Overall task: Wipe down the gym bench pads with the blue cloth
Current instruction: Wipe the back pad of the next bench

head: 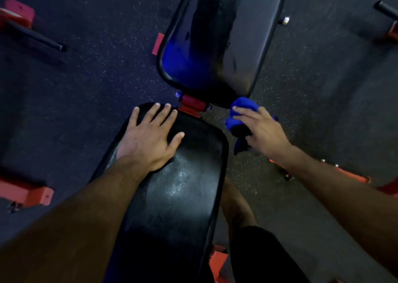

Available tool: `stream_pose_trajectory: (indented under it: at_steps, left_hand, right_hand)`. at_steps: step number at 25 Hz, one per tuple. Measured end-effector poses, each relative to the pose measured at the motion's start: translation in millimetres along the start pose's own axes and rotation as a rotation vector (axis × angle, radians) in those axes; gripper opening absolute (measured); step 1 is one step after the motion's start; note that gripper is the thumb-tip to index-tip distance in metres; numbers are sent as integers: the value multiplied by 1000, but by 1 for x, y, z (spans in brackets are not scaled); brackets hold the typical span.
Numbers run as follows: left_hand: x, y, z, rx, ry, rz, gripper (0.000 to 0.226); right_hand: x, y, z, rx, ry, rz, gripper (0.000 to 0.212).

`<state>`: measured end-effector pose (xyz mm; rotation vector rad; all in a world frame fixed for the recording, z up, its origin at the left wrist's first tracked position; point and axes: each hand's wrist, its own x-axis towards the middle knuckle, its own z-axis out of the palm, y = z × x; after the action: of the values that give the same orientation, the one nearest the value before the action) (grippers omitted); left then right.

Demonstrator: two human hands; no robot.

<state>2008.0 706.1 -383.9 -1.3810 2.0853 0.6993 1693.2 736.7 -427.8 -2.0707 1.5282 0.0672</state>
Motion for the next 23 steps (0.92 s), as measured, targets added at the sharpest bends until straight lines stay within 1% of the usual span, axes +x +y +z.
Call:
stream_pose_trajectory:
  at_steps: [1,2,3,4,6,7,9,10,11,14,16,19,21,23]
  left_hand:
    - [0,1,-1,-4,3,1,72]
    - [1,1,-2,-10,4,1,72]
    - [1,2,-3,-12,4,0,72]
    - [1,2,-3,-9,1,-2,72]
    - [0,2,-4,-7,-3,-5,75]
    - [-1,2,-4,-9,-5,-8,77]
    - [-1,3,-4,-7,-8,-8,80]
    - [0,4,-3,-7,-6,-8,80]
    - [0,4,-3,-9,-5,-7,80]
    - [0,3,-2,-14,4,-7,82]
    - [0,3,-1,-20,3,-3,83]
    - [1,3,-1,-10,-6,2,83]
    - [1,3,-1,7,-15,3,83]
    - [1,2,-2,17,-28,10,83]
  right_hand:
    - [-13,-4,10,227,131,243,54]
    - [-20,-12,19,469,295,491,49]
    - [-17,-25,25,672,446,693,49]
    - [-6,-41,30,817,537,801,53]
    - [30,-66,36,926,609,808,55]
    - [50,-73,36,916,635,807,60]
    - [82,-68,37,865,748,851,65]
    - [91,-60,39,841,793,873,63]
    - [92,-52,40,826,802,884,59]
    - [98,-16,21,830,725,834,48]
    - [121,18,-9,776,629,792,43]
    - [164,65,-60,727,563,738,40]
    - [178,77,-71,724,548,712,40]
    - [171,72,-61,744,544,690,45]
